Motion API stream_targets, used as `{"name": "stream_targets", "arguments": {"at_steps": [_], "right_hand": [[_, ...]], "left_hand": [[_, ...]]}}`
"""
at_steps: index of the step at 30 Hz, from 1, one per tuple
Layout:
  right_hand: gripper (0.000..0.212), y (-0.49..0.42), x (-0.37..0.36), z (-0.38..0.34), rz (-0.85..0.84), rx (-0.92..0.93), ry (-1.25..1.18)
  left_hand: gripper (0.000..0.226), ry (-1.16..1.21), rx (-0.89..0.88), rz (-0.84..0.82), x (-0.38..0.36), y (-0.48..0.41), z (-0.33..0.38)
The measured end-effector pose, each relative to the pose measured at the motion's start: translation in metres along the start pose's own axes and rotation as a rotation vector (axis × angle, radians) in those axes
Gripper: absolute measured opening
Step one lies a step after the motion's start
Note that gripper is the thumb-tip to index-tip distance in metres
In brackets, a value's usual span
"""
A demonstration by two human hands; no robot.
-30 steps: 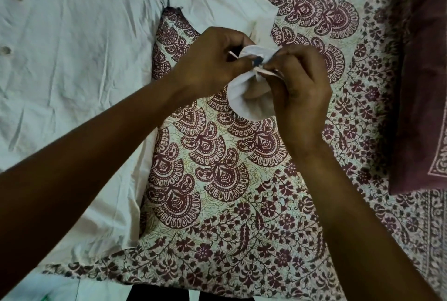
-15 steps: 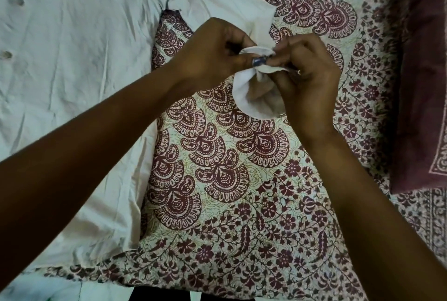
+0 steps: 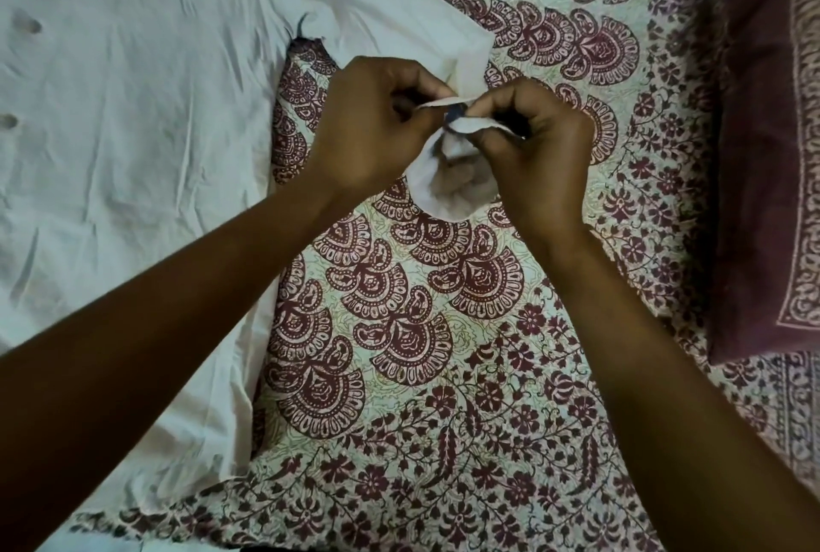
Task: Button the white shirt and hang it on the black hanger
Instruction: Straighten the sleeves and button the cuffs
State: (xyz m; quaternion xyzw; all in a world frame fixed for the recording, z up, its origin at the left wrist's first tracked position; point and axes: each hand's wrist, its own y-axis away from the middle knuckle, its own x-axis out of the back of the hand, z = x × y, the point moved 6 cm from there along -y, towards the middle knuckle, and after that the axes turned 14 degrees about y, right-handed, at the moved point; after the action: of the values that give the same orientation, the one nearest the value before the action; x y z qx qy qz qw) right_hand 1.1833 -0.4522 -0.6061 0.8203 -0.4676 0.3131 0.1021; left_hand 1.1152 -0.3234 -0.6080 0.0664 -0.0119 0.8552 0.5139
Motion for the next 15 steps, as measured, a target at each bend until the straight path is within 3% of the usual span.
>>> {"name": "stream_targets", "arguments": {"at_steps": [11,15], "right_hand": [[0.026,-0.003,-0.013,0.008,-0.114,-0.127,-0.058],[0.019,-0.006,-0.013,0.011,-0.165,-0.14,-0.153]], "left_hand": [[0.021,-0.3,-0.294,0.014,-0.003,0.014,0.011],[0.019,-0.28,-0.281,-0.002,-0.002,0.014,0.006]]}}
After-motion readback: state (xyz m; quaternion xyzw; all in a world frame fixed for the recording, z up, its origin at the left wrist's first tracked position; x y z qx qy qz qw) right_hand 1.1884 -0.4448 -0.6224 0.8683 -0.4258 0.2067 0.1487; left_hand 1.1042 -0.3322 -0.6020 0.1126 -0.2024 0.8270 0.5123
